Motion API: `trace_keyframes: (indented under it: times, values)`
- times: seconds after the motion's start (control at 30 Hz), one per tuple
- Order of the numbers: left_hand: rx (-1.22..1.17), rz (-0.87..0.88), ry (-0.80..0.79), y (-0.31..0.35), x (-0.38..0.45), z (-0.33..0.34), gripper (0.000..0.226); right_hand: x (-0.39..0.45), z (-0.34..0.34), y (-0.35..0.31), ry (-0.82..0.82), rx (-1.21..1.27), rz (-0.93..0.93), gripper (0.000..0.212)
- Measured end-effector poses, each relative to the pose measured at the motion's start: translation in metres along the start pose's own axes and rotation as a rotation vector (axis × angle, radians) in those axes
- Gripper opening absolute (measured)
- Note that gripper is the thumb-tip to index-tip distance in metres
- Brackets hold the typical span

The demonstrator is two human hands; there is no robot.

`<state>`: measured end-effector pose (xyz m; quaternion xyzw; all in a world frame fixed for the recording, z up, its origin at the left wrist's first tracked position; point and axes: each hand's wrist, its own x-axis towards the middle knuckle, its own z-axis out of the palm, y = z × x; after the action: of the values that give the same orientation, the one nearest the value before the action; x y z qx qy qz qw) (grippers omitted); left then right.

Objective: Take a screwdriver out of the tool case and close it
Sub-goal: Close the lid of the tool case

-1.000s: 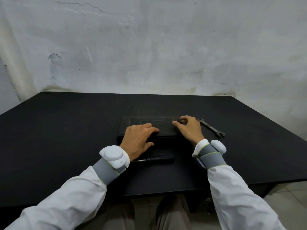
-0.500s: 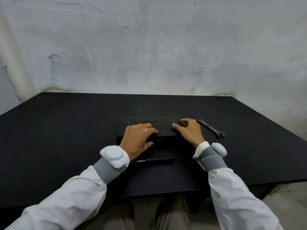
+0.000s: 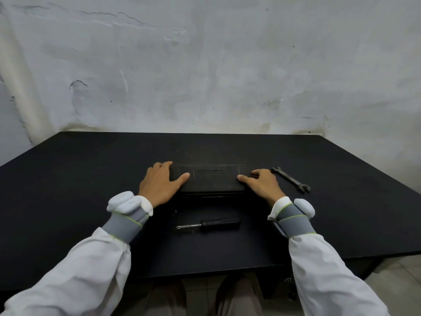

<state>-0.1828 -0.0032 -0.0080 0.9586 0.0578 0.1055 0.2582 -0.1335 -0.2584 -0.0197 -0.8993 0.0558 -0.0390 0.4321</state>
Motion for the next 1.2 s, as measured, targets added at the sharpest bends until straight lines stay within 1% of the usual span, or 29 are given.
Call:
trace_keyframes:
  times: [0.1, 0.37, 0.4, 0.47, 0.5, 0.53, 0.63, 0.7, 0.77, 0.9, 1.0, 1.1, 1.2]
  values:
    - [-0.01, -0.11, -0.106, -0.007, 0.004, -0.001, 0.069, 0.002, 0.0, 0.0, -0.027, 0.002, 0.026, 0.075]
    - [-0.117, -0.154, -0.187, -0.009, 0.016, -0.007, 0.063, 0.009, -0.002, -0.004, -0.058, 0.027, 0.037, 0.071]
    - [-0.128, -0.154, -0.189, -0.01, 0.018, -0.01, 0.058, 0.011, -0.002, -0.006, -0.065, 0.025, 0.028, 0.069]
    - [-0.143, -0.144, -0.173, -0.009, 0.025, -0.017, 0.04, 0.016, -0.002, -0.014, -0.061, 0.021, 0.008, 0.064]
    - [-0.148, -0.139, -0.16, -0.008, 0.029, -0.022, 0.037, 0.019, -0.001, -0.018, -0.051, 0.023, 0.002, 0.061]
    - [-0.152, -0.133, -0.142, -0.008, 0.034, -0.026, 0.039, 0.022, 0.0, -0.023, -0.038, 0.028, -0.003, 0.06]
    - [-0.157, -0.127, -0.072, -0.007, 0.05, -0.038, 0.06, 0.032, 0.005, -0.038, -0.013, 0.056, -0.014, 0.053]
    - [-0.159, -0.131, -0.05, -0.01, 0.063, -0.045, 0.065, 0.039, 0.011, -0.047, -0.012, 0.071, -0.027, 0.048]
    - [-0.156, -0.134, -0.037, -0.014, 0.075, -0.05, 0.063, 0.045, 0.016, -0.058, 0.006, 0.09, -0.039, 0.053]
    - [-0.164, -0.142, -0.019, -0.024, 0.095, -0.056, 0.063, 0.056, 0.031, -0.076, 0.039, 0.136, -0.057, 0.049]
    - [-0.165, -0.161, -0.014, -0.032, 0.107, -0.055, 0.063, 0.065, 0.041, -0.085, 0.058, 0.163, -0.056, 0.051]
    - [-0.17, -0.185, -0.007, -0.039, 0.115, -0.053, 0.062, 0.072, 0.049, -0.089, 0.039, 0.143, -0.052, 0.048]
    - [-0.159, -0.205, 0.006, -0.047, 0.124, -0.05, 0.061, 0.082, 0.059, -0.091, -0.019, 0.099, -0.039, 0.043]
